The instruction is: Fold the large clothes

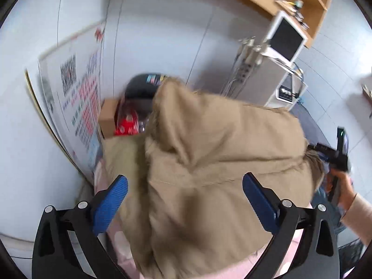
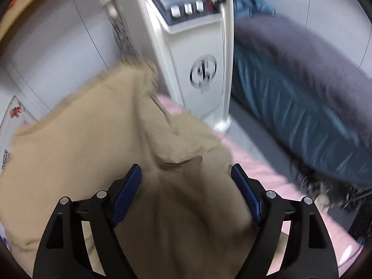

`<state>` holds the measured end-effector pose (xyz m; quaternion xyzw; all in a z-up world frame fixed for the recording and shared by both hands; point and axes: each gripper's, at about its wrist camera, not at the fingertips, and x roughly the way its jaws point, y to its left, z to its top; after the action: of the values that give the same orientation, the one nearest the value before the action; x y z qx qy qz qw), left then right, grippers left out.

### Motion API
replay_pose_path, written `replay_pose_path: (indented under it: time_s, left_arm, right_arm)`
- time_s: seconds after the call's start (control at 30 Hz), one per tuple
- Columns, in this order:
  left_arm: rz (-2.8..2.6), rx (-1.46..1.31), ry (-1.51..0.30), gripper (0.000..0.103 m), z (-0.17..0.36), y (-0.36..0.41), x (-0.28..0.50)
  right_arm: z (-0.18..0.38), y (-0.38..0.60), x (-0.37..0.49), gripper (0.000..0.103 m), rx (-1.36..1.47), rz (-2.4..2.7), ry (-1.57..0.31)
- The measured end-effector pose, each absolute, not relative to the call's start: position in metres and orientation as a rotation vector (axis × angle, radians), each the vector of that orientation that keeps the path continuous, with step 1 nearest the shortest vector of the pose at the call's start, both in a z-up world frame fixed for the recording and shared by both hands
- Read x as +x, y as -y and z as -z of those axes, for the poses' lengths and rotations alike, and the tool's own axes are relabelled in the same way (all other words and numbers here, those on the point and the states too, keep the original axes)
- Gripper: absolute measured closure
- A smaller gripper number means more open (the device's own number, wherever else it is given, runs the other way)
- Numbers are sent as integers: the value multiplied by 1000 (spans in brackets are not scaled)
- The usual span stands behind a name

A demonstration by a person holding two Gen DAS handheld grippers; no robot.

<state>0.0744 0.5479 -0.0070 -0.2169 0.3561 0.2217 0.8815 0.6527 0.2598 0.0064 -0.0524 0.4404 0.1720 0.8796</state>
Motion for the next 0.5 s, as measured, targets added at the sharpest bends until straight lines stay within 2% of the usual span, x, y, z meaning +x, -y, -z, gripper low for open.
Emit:
replay_pose_path:
  time_s: [0.03, 0.1, 0.2, 0.3, 0.5]
  left_arm:
    - [-487, -429, -751, 6, -2, -535, 74]
    - [-510, -397, -783, 6, -13, -507, 77]
    - [-510, -363, -896, 6, -10, -475, 96]
    - [-542, -384, -998, 6, -1, -451, 109]
    - [-609, -378, -1066, 6, -6, -418, 118]
  right_arm:
    - [-22, -261, 641, 23, -131, -382, -901]
    - [-51, -267, 612, 11, -193, -460, -885]
    - [-76, -290, 560, 7, -373, -586, -902]
    - [-79, -310, 515, 6, -562, -620, -920]
    - [-65, -318, 483, 6, -617, -610, -991]
